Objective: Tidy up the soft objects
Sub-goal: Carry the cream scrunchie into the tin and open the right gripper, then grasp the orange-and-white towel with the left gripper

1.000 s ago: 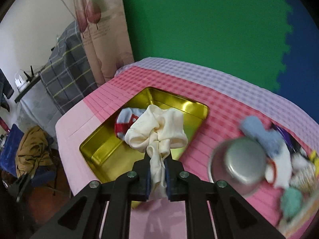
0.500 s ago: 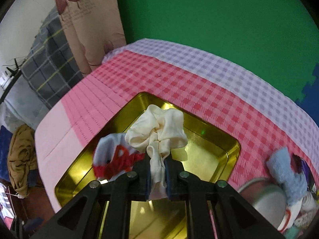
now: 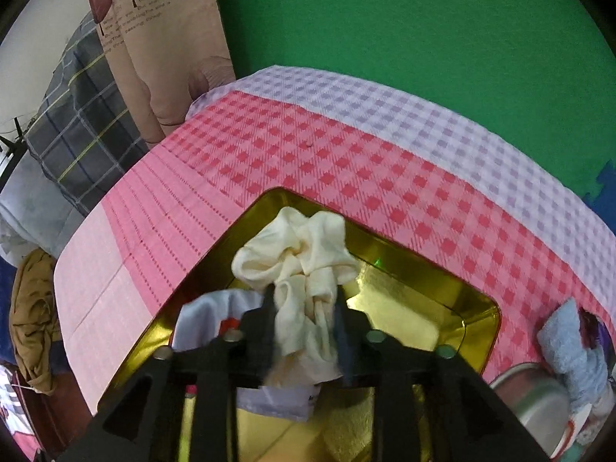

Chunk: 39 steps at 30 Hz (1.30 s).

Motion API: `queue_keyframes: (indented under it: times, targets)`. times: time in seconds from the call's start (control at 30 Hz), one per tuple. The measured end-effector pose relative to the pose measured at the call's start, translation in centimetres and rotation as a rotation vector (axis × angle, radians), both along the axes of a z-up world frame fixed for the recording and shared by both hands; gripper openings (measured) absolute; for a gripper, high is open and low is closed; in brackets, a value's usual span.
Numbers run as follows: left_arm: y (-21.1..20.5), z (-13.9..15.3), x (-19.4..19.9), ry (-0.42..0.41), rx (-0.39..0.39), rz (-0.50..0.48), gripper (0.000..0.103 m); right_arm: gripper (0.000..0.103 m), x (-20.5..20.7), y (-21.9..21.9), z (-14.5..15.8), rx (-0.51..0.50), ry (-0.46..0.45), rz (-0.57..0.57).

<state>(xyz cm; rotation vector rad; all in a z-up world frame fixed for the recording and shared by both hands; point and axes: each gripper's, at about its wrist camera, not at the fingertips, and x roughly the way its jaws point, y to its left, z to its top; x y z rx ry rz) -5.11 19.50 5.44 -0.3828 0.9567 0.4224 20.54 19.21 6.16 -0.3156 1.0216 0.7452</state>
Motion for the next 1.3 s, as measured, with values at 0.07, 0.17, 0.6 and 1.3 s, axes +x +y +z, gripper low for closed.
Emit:
queue_keyframes:
  times: [0.07,0.17,0.6,1.3]
  targets:
    - [0.0,0.0,0.1,0.005,0.002,0.0,0.099,0.049,0.1,0.0,0.2,0.011,-0.002,-0.002]
    - [0.0,-0.2,0.1,0.013,0.006,0.002,0.099,0.053,0.2,-0.4,0.8,0.039,-0.025,-0.026]
    - [-0.5,-0.4,0.3,0.035,0.04,-0.009,0.099,0.053,-3.7,-7.6,6.1,0.331,-0.102,-0.075]
    - [-9.3,2.2,1.3,-0.015,0.214,-0.276,0.099,0.064,-12.9,-49.9,0.8,-0.136,-0.465,-0.761]
